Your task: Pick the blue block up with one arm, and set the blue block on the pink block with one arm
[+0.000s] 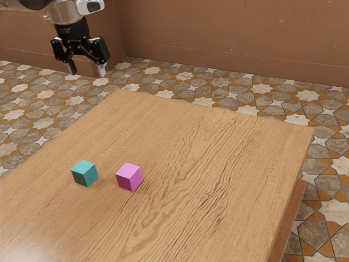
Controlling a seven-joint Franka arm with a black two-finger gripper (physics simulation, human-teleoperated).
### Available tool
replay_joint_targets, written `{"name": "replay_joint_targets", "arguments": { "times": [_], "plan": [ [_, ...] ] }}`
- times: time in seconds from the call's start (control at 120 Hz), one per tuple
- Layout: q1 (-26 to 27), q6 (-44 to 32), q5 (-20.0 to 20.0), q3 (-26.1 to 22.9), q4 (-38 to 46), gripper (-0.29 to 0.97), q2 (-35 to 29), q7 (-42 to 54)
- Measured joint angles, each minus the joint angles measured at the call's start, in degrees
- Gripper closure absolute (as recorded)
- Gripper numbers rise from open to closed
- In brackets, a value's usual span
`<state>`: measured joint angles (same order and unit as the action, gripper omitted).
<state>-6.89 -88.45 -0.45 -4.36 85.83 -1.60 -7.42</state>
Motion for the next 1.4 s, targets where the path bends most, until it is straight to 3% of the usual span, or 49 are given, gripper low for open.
{"name": "replay_joint_targets", "arguments": {
  "times": [0.317, 0.408, 0.5, 0.883, 0.983, 1.133, 1.183, 1.292, 1.4],
  "plan": [
    [-0.54, 0.90, -0.37, -0.03, -1.44, 0.00, 0.88, -0.80],
    [-1.21, 5.39, -0.24, -0.56, -15.07, 0.00, 1.57, -1.04],
    [-1.69, 9.35, -0.11, -0.87, -19.14, 0.00, 1.92, -1.28],
    [2.50, 14.53, 1.31, -1.47, -18.34, 0.00, 4.81, -2.04],
    [2.26, 14.56, 3.36, -1.76, -16.77, 0.00, 4.83, -1.63],
    [0.72, 11.22, 5.55, -2.59, -9.52, 0.00, 3.90, -0.64],
    [-0.18, 8.39, 6.56, -3.18, -2.35, 0.00, 0.24, -0.16],
    [-2.24, -2.00, 7.74, -3.45, 22.77, 0.00, -13.72, 1.36],
    [-4.10, -10.20, 8.25, -3.31, 32.77, 0.00, -19.66, 2.91]
  ]
}}
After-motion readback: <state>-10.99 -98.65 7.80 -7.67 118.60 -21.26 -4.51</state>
